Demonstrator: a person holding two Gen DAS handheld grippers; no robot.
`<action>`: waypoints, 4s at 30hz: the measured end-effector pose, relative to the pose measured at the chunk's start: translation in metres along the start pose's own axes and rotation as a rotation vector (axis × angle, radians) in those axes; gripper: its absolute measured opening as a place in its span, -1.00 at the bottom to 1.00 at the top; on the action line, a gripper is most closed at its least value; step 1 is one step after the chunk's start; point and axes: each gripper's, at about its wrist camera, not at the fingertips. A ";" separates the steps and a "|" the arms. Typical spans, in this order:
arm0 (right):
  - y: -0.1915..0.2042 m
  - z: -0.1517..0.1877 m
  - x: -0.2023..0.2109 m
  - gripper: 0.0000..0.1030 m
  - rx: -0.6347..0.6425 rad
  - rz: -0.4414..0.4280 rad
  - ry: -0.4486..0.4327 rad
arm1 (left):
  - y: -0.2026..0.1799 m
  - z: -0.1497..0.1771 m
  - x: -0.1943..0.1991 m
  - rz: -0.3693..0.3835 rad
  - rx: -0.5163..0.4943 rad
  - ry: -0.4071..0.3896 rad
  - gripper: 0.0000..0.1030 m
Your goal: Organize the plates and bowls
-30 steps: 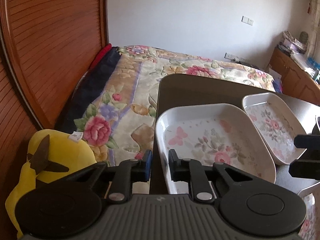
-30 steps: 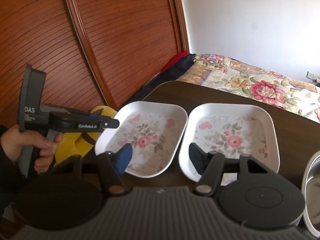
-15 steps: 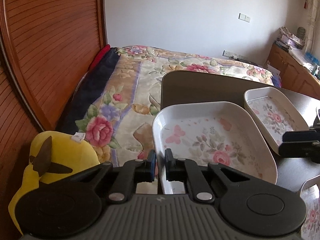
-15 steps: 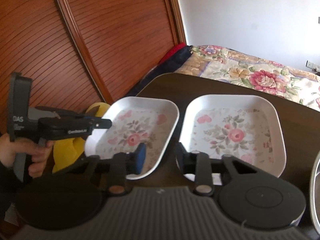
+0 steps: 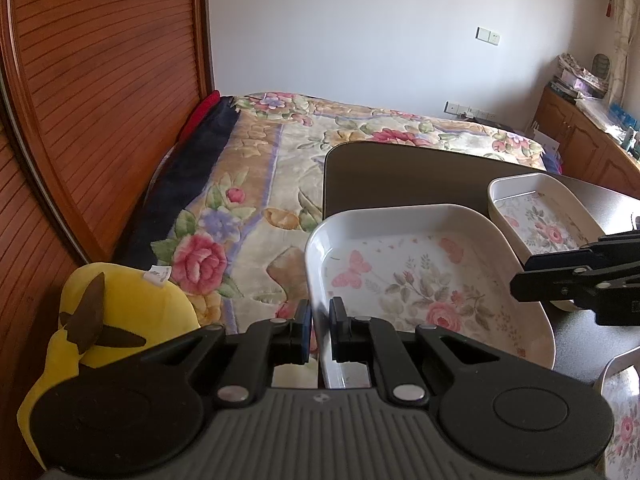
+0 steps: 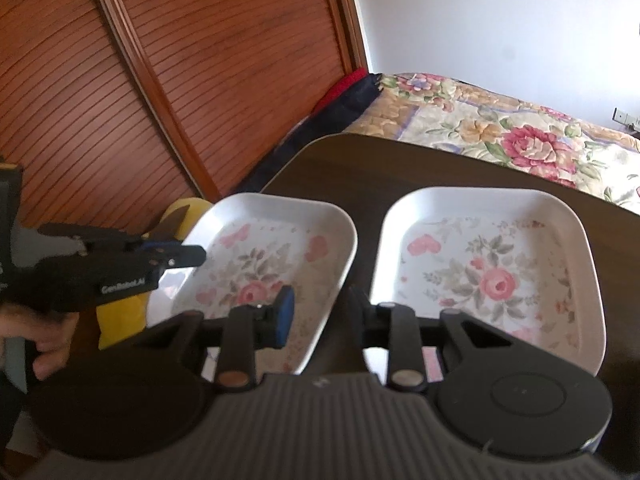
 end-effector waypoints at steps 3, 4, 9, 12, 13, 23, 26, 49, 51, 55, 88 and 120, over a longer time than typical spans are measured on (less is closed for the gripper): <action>0.003 -0.001 -0.004 -0.39 0.002 0.012 0.012 | 0.000 0.000 0.000 0.000 0.002 -0.001 -0.65; 0.005 -0.001 -0.006 -0.39 0.005 0.014 0.017 | 0.000 0.000 0.000 0.000 0.003 -0.002 -0.65; 0.014 0.000 -0.015 -0.54 0.030 0.043 0.046 | 0.000 0.001 0.000 -0.005 0.006 -0.005 -0.65; 0.015 0.001 -0.014 -0.71 0.041 0.069 0.039 | 0.001 0.000 0.003 -0.010 0.018 -0.015 -0.66; 0.014 0.002 -0.013 -0.75 0.035 0.071 0.038 | 0.001 0.001 0.004 -0.012 0.021 -0.019 -0.66; 0.011 0.009 -0.001 -0.82 0.007 0.055 -0.044 | -0.009 0.003 0.026 -0.040 0.016 -0.112 -0.69; 0.012 0.007 0.005 -0.84 0.004 0.057 -0.073 | -0.013 0.000 0.034 -0.048 0.015 -0.138 -0.69; -0.017 0.041 0.101 -0.85 -0.035 0.141 -0.238 | -0.118 0.007 0.102 -0.001 -0.131 -0.238 -0.69; -0.020 0.047 0.111 -0.85 -0.045 0.149 -0.251 | -0.129 0.009 0.107 0.006 -0.143 -0.245 -0.69; -0.026 0.059 0.126 -0.85 -0.062 0.162 -0.270 | -0.144 0.018 0.113 0.021 -0.159 -0.249 -0.69; -0.034 0.134 0.155 -0.84 -0.065 0.234 -0.241 | -0.187 0.078 0.101 0.083 -0.186 -0.155 -0.67; -0.029 0.143 0.140 -0.83 -0.039 0.261 -0.159 | -0.176 0.092 0.067 0.093 -0.156 -0.066 -0.66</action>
Point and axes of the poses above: each gripper's, at about its wrist camera, not at the fingertips, and x roughly against the way its jaws point, y to its left, z to its underside, and after that the axes turned 10 degrees about z, right-handed
